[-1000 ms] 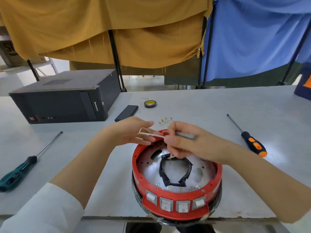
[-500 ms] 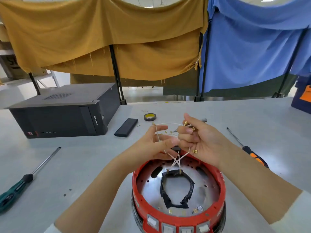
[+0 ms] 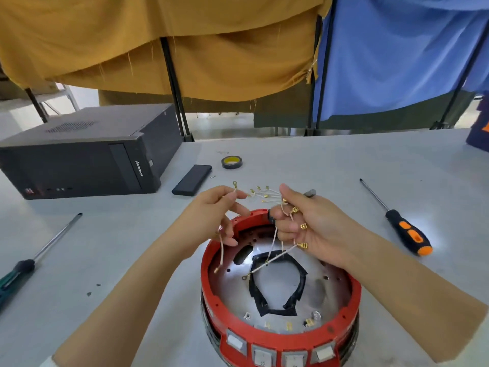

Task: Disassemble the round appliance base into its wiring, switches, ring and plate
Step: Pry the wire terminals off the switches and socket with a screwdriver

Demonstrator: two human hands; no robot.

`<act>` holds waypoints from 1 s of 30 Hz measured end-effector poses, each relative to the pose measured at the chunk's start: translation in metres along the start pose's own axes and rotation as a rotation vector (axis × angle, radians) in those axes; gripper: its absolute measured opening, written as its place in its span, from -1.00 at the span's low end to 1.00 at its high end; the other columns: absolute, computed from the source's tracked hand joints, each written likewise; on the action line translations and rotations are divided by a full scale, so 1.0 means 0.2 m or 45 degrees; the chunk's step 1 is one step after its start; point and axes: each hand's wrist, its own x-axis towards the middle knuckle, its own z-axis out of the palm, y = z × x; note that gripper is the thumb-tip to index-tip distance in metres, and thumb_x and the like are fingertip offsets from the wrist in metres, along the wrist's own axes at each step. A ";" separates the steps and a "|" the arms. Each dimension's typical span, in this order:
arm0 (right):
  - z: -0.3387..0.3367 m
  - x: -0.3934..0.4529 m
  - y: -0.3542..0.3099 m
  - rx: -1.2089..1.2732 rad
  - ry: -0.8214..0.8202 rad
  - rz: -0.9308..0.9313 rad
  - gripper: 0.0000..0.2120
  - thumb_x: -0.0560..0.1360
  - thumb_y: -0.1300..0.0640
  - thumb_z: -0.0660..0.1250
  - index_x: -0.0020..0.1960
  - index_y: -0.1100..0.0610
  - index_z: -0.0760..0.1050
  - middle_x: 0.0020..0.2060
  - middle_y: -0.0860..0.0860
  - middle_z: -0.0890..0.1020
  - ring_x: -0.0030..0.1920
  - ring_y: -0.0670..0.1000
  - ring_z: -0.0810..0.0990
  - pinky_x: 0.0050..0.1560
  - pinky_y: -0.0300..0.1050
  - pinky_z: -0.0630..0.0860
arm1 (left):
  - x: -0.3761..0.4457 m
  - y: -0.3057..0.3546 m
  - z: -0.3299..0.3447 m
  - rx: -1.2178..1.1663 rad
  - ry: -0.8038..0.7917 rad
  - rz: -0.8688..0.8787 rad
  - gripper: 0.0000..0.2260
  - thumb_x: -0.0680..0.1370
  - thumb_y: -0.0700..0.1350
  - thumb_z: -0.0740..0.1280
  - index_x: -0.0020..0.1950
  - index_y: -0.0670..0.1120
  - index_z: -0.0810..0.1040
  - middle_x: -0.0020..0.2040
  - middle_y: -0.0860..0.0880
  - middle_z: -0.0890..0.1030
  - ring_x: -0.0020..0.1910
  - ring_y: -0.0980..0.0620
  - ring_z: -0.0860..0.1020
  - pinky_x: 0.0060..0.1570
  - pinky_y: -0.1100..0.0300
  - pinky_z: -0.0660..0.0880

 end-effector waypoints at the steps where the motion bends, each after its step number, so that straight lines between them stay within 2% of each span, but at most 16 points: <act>1: 0.02 0.00 -0.02 -0.040 0.006 -0.027 -0.76 0.56 0.03 0.26 -0.17 0.17 0.38 -0.37 0.10 0.56 -0.52 -0.04 0.43 -0.51 -0.21 0.44 | 0.01 0.01 -0.02 0.010 0.023 0.005 -0.82 0.63 -0.07 0.17 0.02 -0.05 0.57 -0.23 0.00 0.64 -0.59 0.09 0.37 -0.51 0.22 0.49; 3: 0.03 -0.01 -0.05 -0.230 0.007 -0.049 -0.84 0.57 0.08 0.26 -0.04 0.19 0.44 -0.28 0.16 0.66 -0.40 0.03 0.61 -0.39 -0.17 0.57 | 0.03 0.03 -0.05 0.022 0.012 -0.012 -0.81 0.63 -0.08 0.18 0.01 -0.07 0.58 -0.31 0.01 0.58 -0.61 0.10 0.30 -0.56 0.23 0.46; 6: 0.01 -0.05 -0.04 -0.601 0.020 -0.058 -0.89 0.60 0.16 0.22 0.05 0.19 0.43 -0.24 0.16 0.70 -0.28 0.08 0.67 -0.28 -0.12 0.62 | 0.02 0.04 -0.11 0.068 -0.169 -0.070 -0.81 0.62 -0.09 0.19 0.00 -0.09 0.59 -0.35 0.00 0.55 -0.63 0.10 0.26 -0.54 0.21 0.48; 9: -0.03 -0.10 0.00 -0.930 0.059 -0.064 -0.95 0.58 0.22 0.22 0.03 0.12 0.43 -0.27 0.08 0.70 -0.31 0.04 0.65 -0.33 -0.12 0.59 | 0.00 0.02 -0.12 0.092 -0.360 -0.088 -0.82 0.61 -0.09 0.21 0.02 -0.11 0.59 -0.30 -0.04 0.57 -0.60 0.06 0.29 -0.45 0.15 0.54; 11: -0.04 -0.12 0.03 -1.004 0.054 -0.031 -0.91 0.57 0.22 0.25 0.06 0.09 0.43 -0.25 0.08 0.70 -0.32 0.03 0.64 -0.38 -0.13 0.57 | -0.01 0.01 -0.11 0.091 -0.402 -0.080 -0.82 0.62 -0.10 0.21 0.02 -0.13 0.58 -0.29 -0.05 0.58 -0.60 0.06 0.31 -0.42 0.13 0.56; 15: -0.03 -0.16 0.04 -0.923 0.030 0.002 -0.92 0.57 0.27 0.25 0.04 0.14 0.45 -0.21 0.20 0.67 -0.38 0.10 0.62 -0.40 -0.13 0.60 | -0.01 0.00 -0.08 0.063 -0.405 -0.079 -0.82 0.61 -0.11 0.21 0.03 -0.14 0.58 -0.30 -0.03 0.59 -0.60 0.08 0.32 -0.41 0.14 0.56; 18: -0.04 -0.17 0.01 -0.838 0.045 -0.041 -0.92 0.56 0.28 0.25 0.03 0.17 0.47 -0.23 0.18 0.68 -0.39 0.09 0.63 -0.40 -0.14 0.60 | 0.01 -0.01 -0.09 0.000 -0.393 -0.064 -0.82 0.60 -0.08 0.24 -0.01 -0.10 0.62 -0.26 -0.04 0.60 -0.58 0.07 0.36 -0.38 0.14 0.57; 20: -0.05 -0.16 -0.02 -0.795 0.073 -0.089 -0.93 0.56 0.27 0.26 0.02 0.18 0.49 -0.26 0.16 0.69 -0.41 0.06 0.63 -0.39 -0.15 0.61 | 0.03 -0.02 -0.10 -0.075 -0.351 -0.047 -0.83 0.59 -0.07 0.26 -0.03 -0.06 0.64 -0.18 -0.04 0.63 -0.53 0.05 0.46 -0.36 0.16 0.57; 23: -0.10 -0.07 -0.11 -0.667 0.190 -0.143 -0.91 0.55 0.28 0.28 0.04 0.22 0.49 -0.26 0.16 0.69 -0.40 0.05 0.64 -0.42 -0.17 0.59 | 0.11 -0.01 -0.13 -0.308 -0.184 -0.040 -0.82 0.58 -0.04 0.27 0.04 -0.06 0.63 -0.01 -0.06 0.68 -0.26 -0.06 0.66 -0.27 0.15 0.59; 25: -0.15 0.04 -0.20 -0.579 0.301 -0.172 -0.87 0.54 0.28 0.29 0.08 0.23 0.48 -0.22 0.18 0.69 -0.37 0.06 0.66 -0.40 -0.19 0.59 | 0.19 -0.01 -0.14 -0.414 0.022 -0.060 -0.80 0.61 -0.04 0.22 0.07 -0.08 0.60 0.03 -0.08 0.67 -0.11 -0.09 0.67 -0.17 0.10 0.60; 27: -0.21 0.16 -0.25 -0.532 0.388 -0.168 -0.87 0.55 0.29 0.28 0.10 0.26 0.48 -0.17 0.19 0.66 -0.38 0.05 0.67 -0.40 -0.19 0.59 | 0.26 -0.01 -0.11 -0.259 0.193 -0.099 -0.77 0.63 0.00 0.14 0.06 -0.04 0.57 0.04 -0.03 0.66 -0.07 -0.03 0.65 -0.04 0.09 0.57; 28: -0.25 0.23 -0.25 -0.505 0.420 -0.146 -0.88 0.55 0.31 0.27 0.09 0.28 0.47 -0.17 0.19 0.64 -0.39 0.04 0.66 -0.40 -0.19 0.60 | 0.27 -0.02 -0.09 -0.128 0.201 -0.138 -0.76 0.63 0.02 0.11 0.06 0.00 0.55 0.04 0.02 0.65 -0.06 0.00 0.63 -0.01 0.10 0.53; 30: -0.30 0.36 -0.23 -0.460 0.476 -0.075 -0.91 0.56 0.33 0.24 0.06 0.28 0.45 -0.20 0.19 0.60 -0.38 0.06 0.65 -0.41 -0.18 0.61 | 0.26 -0.05 -0.02 0.156 0.035 -0.182 -0.78 0.62 0.07 0.11 0.05 0.08 0.52 0.03 0.12 0.62 -0.07 0.11 0.59 -0.06 0.20 0.46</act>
